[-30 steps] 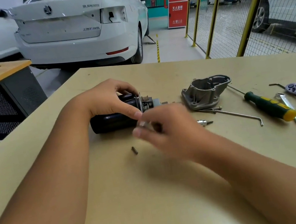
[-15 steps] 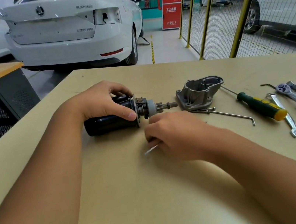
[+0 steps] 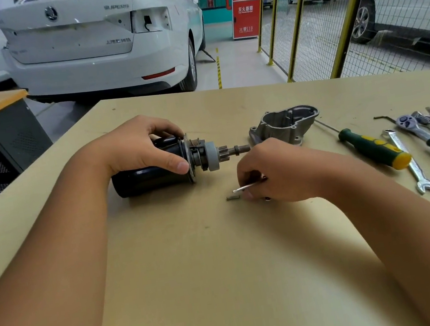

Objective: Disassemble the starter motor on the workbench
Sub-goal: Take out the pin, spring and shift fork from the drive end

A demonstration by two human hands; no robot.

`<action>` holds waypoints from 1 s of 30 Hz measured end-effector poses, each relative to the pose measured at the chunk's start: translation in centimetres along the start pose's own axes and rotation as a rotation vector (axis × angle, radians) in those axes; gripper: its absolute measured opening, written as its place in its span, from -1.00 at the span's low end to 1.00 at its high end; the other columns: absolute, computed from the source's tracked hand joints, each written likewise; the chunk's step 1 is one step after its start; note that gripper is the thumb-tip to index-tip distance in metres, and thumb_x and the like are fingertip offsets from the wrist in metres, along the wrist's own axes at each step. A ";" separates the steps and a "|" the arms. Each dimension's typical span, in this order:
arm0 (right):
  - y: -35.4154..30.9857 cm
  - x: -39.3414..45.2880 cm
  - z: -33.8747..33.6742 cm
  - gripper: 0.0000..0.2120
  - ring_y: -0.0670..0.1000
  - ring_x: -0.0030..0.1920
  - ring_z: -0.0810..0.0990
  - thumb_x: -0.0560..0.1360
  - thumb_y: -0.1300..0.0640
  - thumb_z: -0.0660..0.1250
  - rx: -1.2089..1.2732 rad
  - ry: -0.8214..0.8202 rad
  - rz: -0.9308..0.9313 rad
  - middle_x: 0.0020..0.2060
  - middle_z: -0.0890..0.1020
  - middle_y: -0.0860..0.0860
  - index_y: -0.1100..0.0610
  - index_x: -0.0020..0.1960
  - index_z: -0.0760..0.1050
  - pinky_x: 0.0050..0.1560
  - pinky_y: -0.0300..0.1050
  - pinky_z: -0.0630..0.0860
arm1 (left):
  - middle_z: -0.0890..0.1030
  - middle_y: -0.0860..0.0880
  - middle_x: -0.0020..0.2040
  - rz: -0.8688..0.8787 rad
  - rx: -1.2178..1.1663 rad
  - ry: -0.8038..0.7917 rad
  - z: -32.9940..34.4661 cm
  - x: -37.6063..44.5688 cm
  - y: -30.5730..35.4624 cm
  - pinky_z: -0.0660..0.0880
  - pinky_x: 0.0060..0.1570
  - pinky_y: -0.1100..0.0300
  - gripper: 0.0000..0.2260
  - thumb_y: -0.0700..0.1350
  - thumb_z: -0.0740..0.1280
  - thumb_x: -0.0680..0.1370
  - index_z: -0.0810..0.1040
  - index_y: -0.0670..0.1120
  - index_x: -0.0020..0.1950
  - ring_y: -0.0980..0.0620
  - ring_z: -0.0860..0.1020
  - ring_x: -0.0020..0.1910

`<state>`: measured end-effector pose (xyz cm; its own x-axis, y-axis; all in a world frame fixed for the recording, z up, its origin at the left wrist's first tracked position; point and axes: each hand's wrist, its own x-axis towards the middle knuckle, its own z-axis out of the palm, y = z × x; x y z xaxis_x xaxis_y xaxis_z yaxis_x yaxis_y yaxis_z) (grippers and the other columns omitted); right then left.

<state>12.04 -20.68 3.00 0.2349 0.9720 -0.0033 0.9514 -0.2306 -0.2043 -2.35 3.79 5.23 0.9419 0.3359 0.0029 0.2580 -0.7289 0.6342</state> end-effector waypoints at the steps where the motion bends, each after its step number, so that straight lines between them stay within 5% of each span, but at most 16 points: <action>1: 0.1 -0.1 -0.1 -0.91 -0.07 -0.18 0.58 0.50 0.01 0.46 0.011 -0.003 0.009 -0.24 0.59 -0.14 -0.08 -0.13 0.55 -0.22 -0.17 0.50 | 0.65 0.34 -0.04 -0.001 -0.001 0.001 0.0 0.0 0.0 0.43 -0.10 0.33 -0.38 0.20 0.67 0.12 0.66 0.22 0.16 0.41 0.58 -0.06; 7: 0.7 -0.6 -1.0 -0.75 0.01 -0.28 0.56 0.58 -0.02 0.34 0.151 0.100 0.045 -0.30 0.61 0.01 0.12 -0.16 0.60 -0.27 -0.10 0.45 | 0.65 0.26 0.04 -0.007 0.025 -0.023 0.0 -0.4 0.3 0.46 -0.03 0.24 -0.28 0.37 0.58 0.03 0.63 0.27 0.17 0.26 0.60 0.03; 10: 0.9 -0.8 -1.6 -0.75 -0.13 -0.36 0.53 0.60 -0.03 0.32 0.345 0.288 0.070 -0.37 0.60 -0.08 0.08 -0.17 0.60 -0.31 -0.23 0.44 | 0.65 0.20 0.10 -0.009 0.043 -0.030 0.0 -0.7 0.5 0.48 0.00 0.21 -0.26 0.37 0.57 0.01 0.62 0.25 0.18 0.15 0.61 0.08; 14: 1.1 -0.6 -1.6 -0.72 -0.01 -0.31 0.54 0.61 -0.01 0.32 0.437 0.509 0.143 -0.34 0.61 0.05 0.17 -0.13 0.62 -0.27 -0.09 0.42 | 0.64 0.26 -0.01 -0.007 0.040 -0.044 0.1 -0.9 0.8 0.50 -0.09 0.25 -0.30 0.35 0.60 -0.02 0.62 0.28 0.10 0.24 0.63 -0.08; 19: 0.9 -0.6 -1.4 -0.85 -0.03 -0.30 0.50 0.54 0.00 0.41 0.400 0.465 0.172 -0.34 0.59 0.00 0.08 -0.09 0.66 -0.27 -0.11 0.41 | 0.61 0.34 -0.04 -0.007 0.074 -0.046 0.0 -0.8 0.6 0.50 -0.09 0.22 -0.31 0.38 0.58 0.00 0.60 0.30 0.11 0.27 0.62 -0.08; 24: 1.0 -0.7 -1.7 -0.90 -0.04 -0.09 0.62 0.53 0.00 0.42 0.438 0.532 0.223 -0.16 0.68 -0.05 0.00 -0.01 0.67 -0.11 -0.12 0.53 | 0.67 0.22 0.02 -0.002 0.047 0.077 0.4 0.0 0.2 0.46 0.03 0.22 -0.53 0.51 0.36 0.39 0.64 0.24 0.10 0.17 0.60 0.08; 28: 0.7 -0.5 -1.2 -0.68 -0.02 0.17 0.56 0.60 -0.06 0.32 0.343 0.404 0.195 0.17 0.63 -0.04 -0.03 0.33 0.55 0.16 -0.07 0.48 | 0.54 0.12 0.29 -0.115 0.002 0.145 0.9 1.1 -0.4 0.37 0.30 0.12 -0.64 0.19 0.25 0.67 0.52 0.12 0.43 0.07 0.50 0.31; 30: 0.3 -0.2 -0.6 -0.61 0.00 0.28 0.51 0.62 -0.05 0.29 0.265 0.326 0.164 0.26 0.59 -0.04 -0.02 0.43 0.47 0.24 -0.07 0.43 | 0.56 0.08 0.28 -0.145 -0.013 0.121 0.8 1.0 -0.8 0.33 0.26 0.14 -0.73 0.05 0.26 0.70 0.58 0.04 0.36 0.03 0.49 0.32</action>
<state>12.37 -20.98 3.53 0.4695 0.8487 0.2436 0.8223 -0.3198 -0.4707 -1.42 4.25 4.11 0.8618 0.5073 0.0032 0.3860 -0.6598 0.6447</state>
